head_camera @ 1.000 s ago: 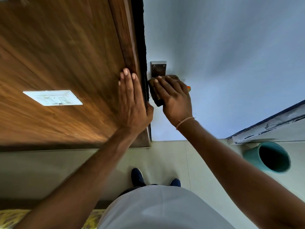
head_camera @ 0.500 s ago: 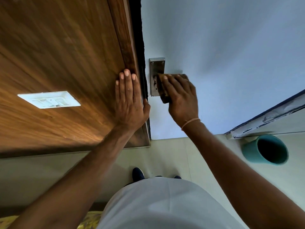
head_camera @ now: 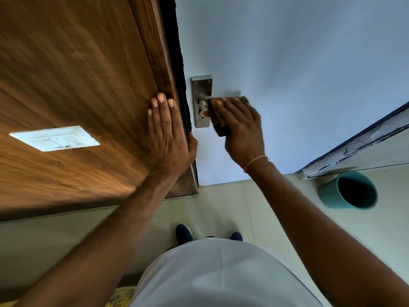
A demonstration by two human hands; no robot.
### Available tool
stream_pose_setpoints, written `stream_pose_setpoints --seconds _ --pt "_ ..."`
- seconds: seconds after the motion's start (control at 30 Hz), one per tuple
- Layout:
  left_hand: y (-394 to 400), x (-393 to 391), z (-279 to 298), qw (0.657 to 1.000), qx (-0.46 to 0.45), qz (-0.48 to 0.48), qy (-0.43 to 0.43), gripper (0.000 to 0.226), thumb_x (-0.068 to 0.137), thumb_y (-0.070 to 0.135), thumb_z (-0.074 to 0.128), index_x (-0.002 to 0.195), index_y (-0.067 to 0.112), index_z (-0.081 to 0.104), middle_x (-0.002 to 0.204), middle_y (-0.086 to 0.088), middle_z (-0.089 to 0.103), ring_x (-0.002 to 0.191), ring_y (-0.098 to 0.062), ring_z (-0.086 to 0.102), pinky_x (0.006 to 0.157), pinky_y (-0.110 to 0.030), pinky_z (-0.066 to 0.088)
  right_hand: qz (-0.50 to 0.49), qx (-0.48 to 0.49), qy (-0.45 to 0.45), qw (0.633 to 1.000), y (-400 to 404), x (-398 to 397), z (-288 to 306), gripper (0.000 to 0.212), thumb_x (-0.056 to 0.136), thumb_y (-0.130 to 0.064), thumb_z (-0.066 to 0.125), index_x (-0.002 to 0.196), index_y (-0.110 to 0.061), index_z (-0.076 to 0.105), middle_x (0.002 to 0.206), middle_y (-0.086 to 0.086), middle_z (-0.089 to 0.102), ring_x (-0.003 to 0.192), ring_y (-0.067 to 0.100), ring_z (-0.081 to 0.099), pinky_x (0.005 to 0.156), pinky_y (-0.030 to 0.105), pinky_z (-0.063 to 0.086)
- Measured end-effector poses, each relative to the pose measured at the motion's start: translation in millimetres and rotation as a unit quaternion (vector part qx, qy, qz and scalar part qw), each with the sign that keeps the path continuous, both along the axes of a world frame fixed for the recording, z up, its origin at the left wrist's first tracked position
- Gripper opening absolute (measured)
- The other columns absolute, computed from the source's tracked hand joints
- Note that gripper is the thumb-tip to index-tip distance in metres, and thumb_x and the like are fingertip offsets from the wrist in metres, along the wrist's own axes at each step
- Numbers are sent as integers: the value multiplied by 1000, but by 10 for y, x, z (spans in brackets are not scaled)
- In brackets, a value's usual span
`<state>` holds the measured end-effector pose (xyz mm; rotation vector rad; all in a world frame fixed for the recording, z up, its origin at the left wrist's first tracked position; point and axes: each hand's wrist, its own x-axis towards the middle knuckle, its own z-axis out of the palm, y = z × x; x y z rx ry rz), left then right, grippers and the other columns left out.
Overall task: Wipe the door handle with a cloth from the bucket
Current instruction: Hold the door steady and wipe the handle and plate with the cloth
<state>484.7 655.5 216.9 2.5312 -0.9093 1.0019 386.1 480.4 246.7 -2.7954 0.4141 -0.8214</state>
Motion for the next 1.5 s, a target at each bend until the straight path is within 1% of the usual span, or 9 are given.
stream_pose_setpoints --seconds 0.17,0.4,0.67,0.77,0.9,1.1,1.23,1.37,1.5 --pt "-13 -18 -4 1000 2 8 4 95 95 33 67 165 -7 17 170 -34 30 160 -47 25 135 -54 21 -50 5 -15 999 -250 -121 2 53 95 -10 56 146 -20 63 144 2 67 138 29 58 115 45 39" --pt "-12 -10 5 1000 -10 -6 7 97 94 31 69 166 -7 15 170 -35 30 161 -46 22 135 -53 18 47 6 13 999 142 106 111 63 92 -7 58 154 -17 54 156 3 57 151 27 45 126 47 32" --pt "-13 -46 4 1000 -3 -5 17 96 96 33 65 166 -7 13 170 -36 27 161 -50 26 134 -57 24 -41 134 9 990 -517 -252 -216 61 97 -8 41 155 -24 52 151 -9 61 140 27 59 124 40 39" --pt "-9 -45 -4 1000 5 -2 22 97 97 36 64 166 -6 12 170 -36 27 161 -50 26 134 -56 24 -37 122 -38 991 -322 -169 -108 52 97 -5 52 148 -13 61 147 5 66 138 31 60 121 45 44" --pt "9 -30 -2 1000 5 -10 25 99 98 38 65 167 -7 11 171 -36 25 161 -50 24 135 -56 22 -3 70 -19 997 61 -5 54 53 97 -9 60 149 -15 59 150 6 62 146 32 50 119 50 41" --pt "72 -57 53 999 18 -25 28 94 100 36 60 167 -7 11 173 -35 22 163 -48 20 137 -52 16 74 48 21 996 231 20 124 75 89 -52 53 152 -11 55 159 10 53 154 33 40 123 53 34" --pt "76 -64 81 999 28 -19 30 98 92 30 66 166 -8 15 173 -35 22 163 -48 20 138 -52 16 62 42 -62 995 133 117 90 39 97 -39 63 124 -14 77 139 9 69 133 37 58 104 48 48" --pt "54 -72 78 999 36 -6 20 107 82 21 74 166 -8 15 173 -34 23 163 -48 22 138 -53 17 59 7 -95 994 152 316 53 17 93 -23 73 104 -10 75 119 10 73 109 35 63 88 41 51" --pt "64 -48 74 999 37 -6 14 108 78 16 73 167 -7 15 172 -33 25 163 -47 22 138 -51 15 116 -25 -109 987 109 425 12 10 94 -12 74 103 -6 74 117 13 74 107 37 65 86 48 56"
